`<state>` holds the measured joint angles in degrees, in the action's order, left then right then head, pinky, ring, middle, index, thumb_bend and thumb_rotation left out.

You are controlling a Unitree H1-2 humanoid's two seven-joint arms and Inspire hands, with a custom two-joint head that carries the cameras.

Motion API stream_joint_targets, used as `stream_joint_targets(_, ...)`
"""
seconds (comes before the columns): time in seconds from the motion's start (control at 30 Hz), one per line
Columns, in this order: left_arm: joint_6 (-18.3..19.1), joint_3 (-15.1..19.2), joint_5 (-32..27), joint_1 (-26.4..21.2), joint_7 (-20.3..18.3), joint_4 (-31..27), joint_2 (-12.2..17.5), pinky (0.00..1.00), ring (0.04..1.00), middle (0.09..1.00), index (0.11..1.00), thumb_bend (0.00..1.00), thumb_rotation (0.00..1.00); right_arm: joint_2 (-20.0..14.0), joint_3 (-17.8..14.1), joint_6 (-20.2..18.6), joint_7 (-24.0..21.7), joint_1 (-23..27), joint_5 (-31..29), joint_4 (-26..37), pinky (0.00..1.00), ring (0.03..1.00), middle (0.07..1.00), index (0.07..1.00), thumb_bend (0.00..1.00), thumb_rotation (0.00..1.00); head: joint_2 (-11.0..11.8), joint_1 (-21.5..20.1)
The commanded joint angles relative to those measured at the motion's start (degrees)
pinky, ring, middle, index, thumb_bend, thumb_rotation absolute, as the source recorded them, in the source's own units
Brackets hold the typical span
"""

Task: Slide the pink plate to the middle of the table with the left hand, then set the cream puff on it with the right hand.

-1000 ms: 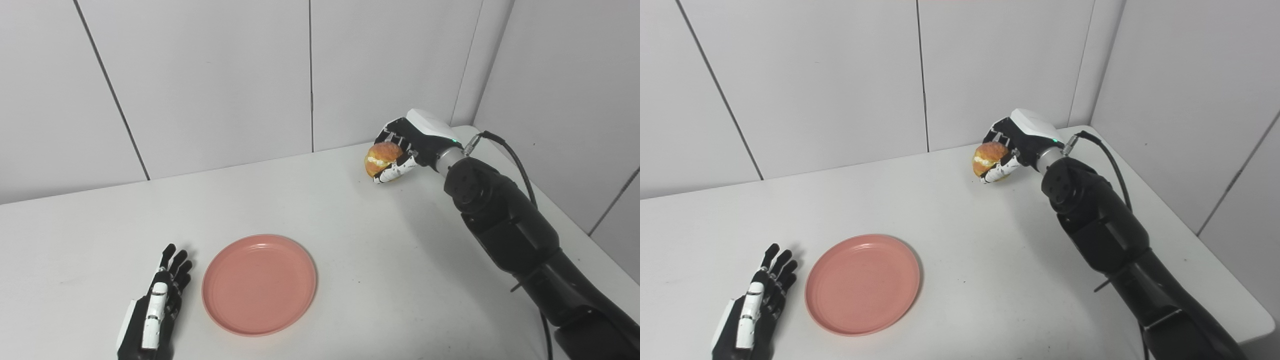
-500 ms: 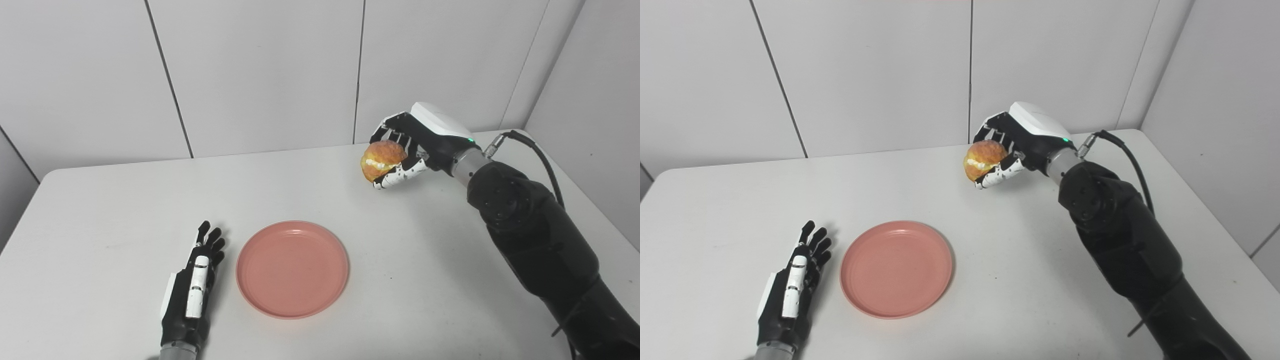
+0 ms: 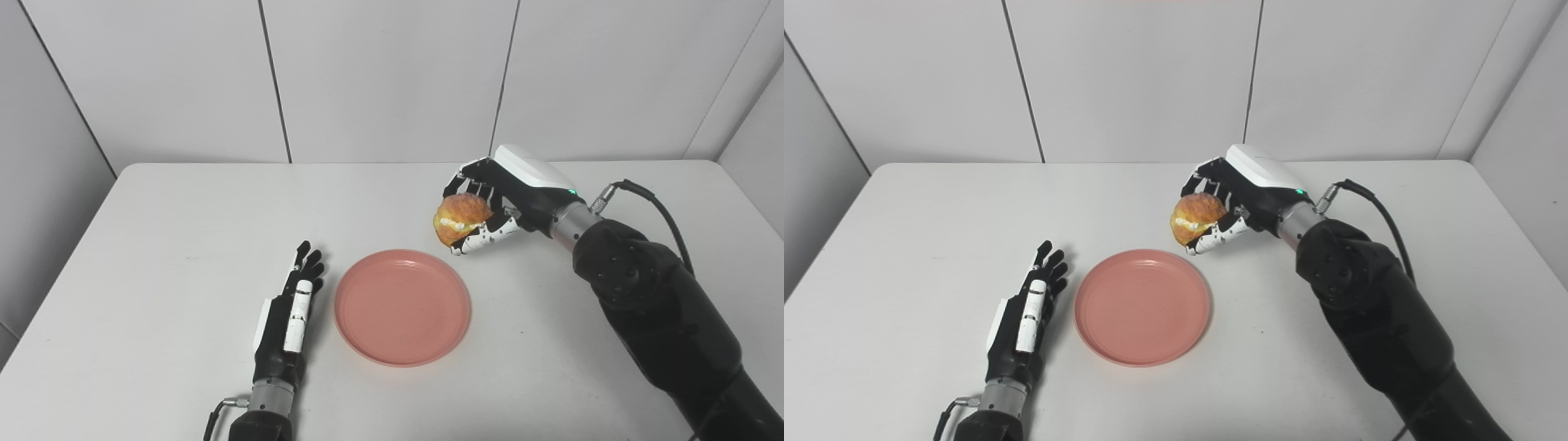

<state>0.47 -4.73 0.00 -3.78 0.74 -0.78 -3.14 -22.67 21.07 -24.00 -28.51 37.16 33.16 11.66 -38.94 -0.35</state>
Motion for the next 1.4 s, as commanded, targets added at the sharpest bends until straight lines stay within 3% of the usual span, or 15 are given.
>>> stream_joint_targets(0.0, 3.02, -2.48, 0.30, 0.37, -1.20, 1.45, -2.38, 0.95, 0.947, 0.958, 0.949, 0.43, 1.00, 0.87, 0.11, 2.03, 0.96, 1.26, 0.60, 0.02, 0.37, 0.434, 0.443, 0.546, 0.52, 0.00, -0.13, 0.84)
stream_joint_targets(0.7, 3.52, -2.74, 3.21, 0.15, 1.74, 1.17, -4.92, 0.93, 0.936, 0.943, 0.938, 0.42, 1.00, 7.76, 5.03, 7.88, 4.82, -0.83, 3.00, -8.48, 0.32, 0.389, 0.425, 0.532, 0.52, 0.00, -0.31, 3.66)
stream_joint_targets(1.13, 3.40, -2.43, 3.69, 0.18, 2.04, 1.01, -5.37, 0.92, 0.930, 0.938, 0.933, 0.41, 1.00, 9.44, 7.04, 7.94, 5.59, -2.05, 5.17, -10.82, 0.27, 0.352, 0.410, 0.532, 0.52, 0.00, -0.37, 3.71)
stream_joint_targets(1.37, 3.39, -2.30, 3.60, 0.11, 2.04, 1.10, -5.39, 0.93, 0.930, 0.938, 0.933, 0.42, 1.00, 9.38, 7.69, 9.21, 6.01, -2.78, 5.72, -11.58, 0.30, 0.377, 0.420, 0.533, 0.52, 0.00, -0.53, 3.58)
